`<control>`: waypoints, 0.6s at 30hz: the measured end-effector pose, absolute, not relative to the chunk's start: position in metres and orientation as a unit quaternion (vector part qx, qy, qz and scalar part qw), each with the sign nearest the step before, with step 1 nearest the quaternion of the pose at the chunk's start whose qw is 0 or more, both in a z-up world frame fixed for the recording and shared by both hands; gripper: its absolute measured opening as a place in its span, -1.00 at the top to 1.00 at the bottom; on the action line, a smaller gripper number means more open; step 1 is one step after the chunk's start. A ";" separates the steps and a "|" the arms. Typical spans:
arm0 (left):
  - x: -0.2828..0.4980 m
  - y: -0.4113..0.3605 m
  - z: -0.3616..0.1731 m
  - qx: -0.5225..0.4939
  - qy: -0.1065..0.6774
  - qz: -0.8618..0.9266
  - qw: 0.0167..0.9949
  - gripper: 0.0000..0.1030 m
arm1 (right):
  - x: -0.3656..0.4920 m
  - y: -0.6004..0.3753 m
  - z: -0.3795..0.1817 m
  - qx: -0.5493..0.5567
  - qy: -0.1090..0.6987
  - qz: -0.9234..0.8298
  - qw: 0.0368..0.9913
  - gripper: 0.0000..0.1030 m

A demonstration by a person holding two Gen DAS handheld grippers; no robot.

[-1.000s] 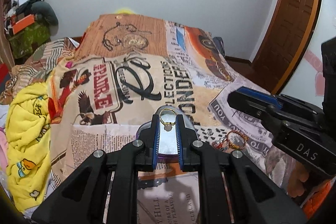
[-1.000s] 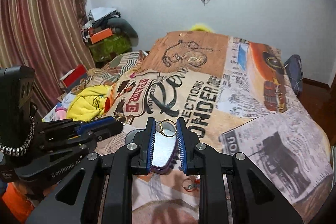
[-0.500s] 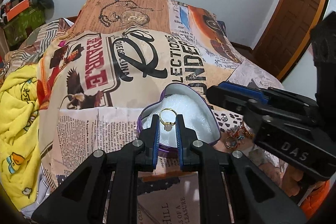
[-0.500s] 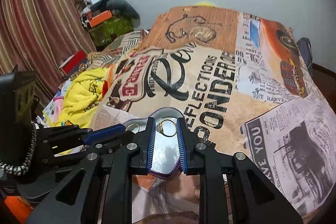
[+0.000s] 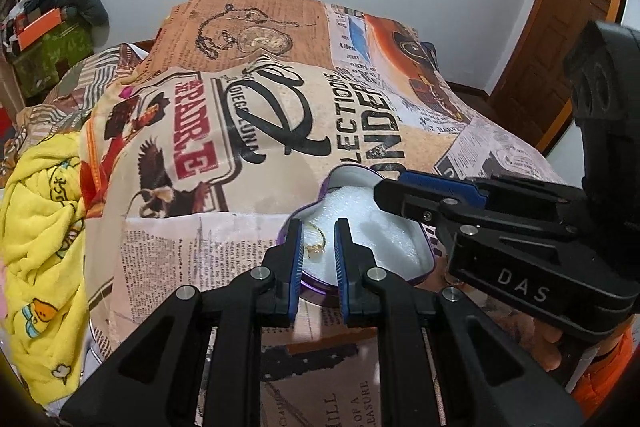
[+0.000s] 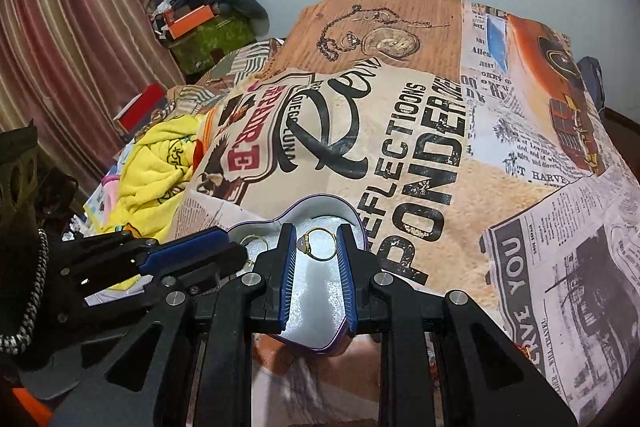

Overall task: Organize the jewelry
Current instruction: 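Release both gold rings into the heart tin with both tools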

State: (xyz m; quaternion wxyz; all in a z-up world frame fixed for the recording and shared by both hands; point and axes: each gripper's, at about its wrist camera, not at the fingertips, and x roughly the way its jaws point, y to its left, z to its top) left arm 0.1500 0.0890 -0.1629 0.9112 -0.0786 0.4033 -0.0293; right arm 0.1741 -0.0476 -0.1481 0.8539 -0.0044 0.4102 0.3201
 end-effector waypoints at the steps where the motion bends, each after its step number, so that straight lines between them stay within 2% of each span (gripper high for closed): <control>1: 0.149 0.091 -0.162 -0.080 0.402 -0.027 0.912 0.74 | 0.175 -0.047 -0.149 -0.004 0.411 0.320 0.854 0.64; 3: 0.147 0.094 -0.160 -0.083 0.401 -0.021 0.912 0.70 | 0.175 -0.047 -0.149 -0.004 0.413 0.320 0.852 0.64; 5: 0.146 0.098 -0.158 -0.085 0.399 -0.015 0.913 0.52 | 0.175 -0.046 -0.149 -0.006 0.416 0.320 0.851 0.64; 6: 0.144 0.099 -0.157 -0.086 0.397 -0.011 0.914 0.37 | 0.175 -0.045 -0.149 -0.009 0.417 0.320 0.851 0.63; 7: 0.143 0.101 -0.155 -0.087 0.394 -0.006 0.915 0.27 | 0.175 -0.044 -0.150 -0.010 0.419 0.320 0.850 0.56; 10: 0.139 0.107 -0.151 -0.089 0.390 0.003 0.916 0.25 | 0.175 -0.046 -0.150 -0.006 0.425 0.316 0.848 0.33; 18: 0.129 0.113 -0.135 -0.094 0.377 0.019 0.921 0.23 | 0.167 -0.056 -0.139 -0.009 0.415 0.305 0.857 0.28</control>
